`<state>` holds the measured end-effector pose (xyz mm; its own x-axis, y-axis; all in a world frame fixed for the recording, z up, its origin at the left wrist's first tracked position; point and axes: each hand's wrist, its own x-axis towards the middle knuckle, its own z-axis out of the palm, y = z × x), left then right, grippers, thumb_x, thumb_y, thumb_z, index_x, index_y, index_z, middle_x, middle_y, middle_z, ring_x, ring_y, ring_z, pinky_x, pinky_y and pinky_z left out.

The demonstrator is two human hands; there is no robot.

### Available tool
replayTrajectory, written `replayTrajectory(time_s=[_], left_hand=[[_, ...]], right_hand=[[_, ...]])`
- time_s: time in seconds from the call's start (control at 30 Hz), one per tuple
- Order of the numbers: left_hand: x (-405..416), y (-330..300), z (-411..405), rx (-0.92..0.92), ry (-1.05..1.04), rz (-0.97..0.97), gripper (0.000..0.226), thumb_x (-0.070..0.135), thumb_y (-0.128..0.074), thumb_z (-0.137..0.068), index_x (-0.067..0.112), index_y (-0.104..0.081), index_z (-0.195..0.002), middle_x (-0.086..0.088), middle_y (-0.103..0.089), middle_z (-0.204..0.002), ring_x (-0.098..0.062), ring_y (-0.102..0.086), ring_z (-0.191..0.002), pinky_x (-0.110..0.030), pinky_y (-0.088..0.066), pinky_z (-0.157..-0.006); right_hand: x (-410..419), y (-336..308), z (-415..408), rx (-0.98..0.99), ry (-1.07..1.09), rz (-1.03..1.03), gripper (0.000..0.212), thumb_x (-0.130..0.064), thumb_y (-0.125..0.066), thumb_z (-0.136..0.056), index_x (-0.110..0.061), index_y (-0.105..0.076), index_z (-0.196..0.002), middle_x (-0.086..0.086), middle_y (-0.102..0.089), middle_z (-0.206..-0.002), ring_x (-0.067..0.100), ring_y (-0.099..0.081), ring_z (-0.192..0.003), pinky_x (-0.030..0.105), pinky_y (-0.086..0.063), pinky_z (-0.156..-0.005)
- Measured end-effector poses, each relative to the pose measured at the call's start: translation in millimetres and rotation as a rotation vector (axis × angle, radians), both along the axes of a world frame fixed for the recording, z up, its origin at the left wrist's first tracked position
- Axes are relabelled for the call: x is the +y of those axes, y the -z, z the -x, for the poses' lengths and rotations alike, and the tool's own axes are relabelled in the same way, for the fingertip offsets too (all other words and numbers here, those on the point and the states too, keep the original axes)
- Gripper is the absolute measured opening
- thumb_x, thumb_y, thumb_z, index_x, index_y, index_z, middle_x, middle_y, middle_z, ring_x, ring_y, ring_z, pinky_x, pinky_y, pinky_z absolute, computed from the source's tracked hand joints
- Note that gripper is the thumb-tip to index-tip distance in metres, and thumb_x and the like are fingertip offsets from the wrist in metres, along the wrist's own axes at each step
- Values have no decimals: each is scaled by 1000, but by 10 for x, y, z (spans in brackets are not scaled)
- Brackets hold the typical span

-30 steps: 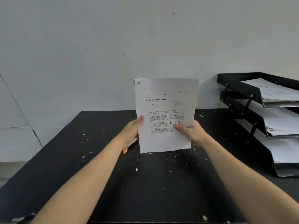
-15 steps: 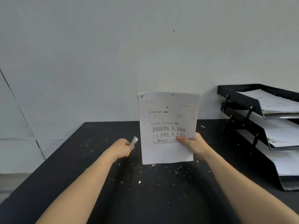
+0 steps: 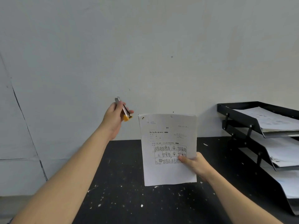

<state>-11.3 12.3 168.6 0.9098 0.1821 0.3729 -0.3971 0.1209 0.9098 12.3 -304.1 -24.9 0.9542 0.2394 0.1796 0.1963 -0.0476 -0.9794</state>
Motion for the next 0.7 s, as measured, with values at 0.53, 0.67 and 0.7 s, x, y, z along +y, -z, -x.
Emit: replayTrajectory(time_s=[0.53, 0.67, 0.7], left_hand=[[-631, -209, -223, -230, -369, -539, 49, 44, -45, -106, -2, -59, -97, -7, -54, -73, -14, -46, -60, -17, -38, -52], [-629, -177, -288, -229, -360, -605, 47, 44, -47, -105, 0, -60, -96, -10, -58, -74, -20, -49, -62, -23, -39, -54], [-622, -166, -295, -228, -354, -622, 46, 43, -47, -105, 0, -61, -96, -11, -59, -74, -22, -50, -62, -23, -40, -54]], right_hand=[[-16, 42, -21, -19, -33, -35, 38, -29, -78, -91, -15, -72, -126, 1, -76, -125, 25, -72, -116, 53, -55, -104], [-13, 38, -28, -16, -29, -29, 34, -26, -76, -93, -16, -72, -125, -1, -76, -124, 22, -73, -115, 50, -56, -104], [-11, 35, -33, -15, -26, -26, 32, -24, -75, -94, -17, -73, -125, -2, -76, -123, 21, -73, -114, 49, -56, -104]])
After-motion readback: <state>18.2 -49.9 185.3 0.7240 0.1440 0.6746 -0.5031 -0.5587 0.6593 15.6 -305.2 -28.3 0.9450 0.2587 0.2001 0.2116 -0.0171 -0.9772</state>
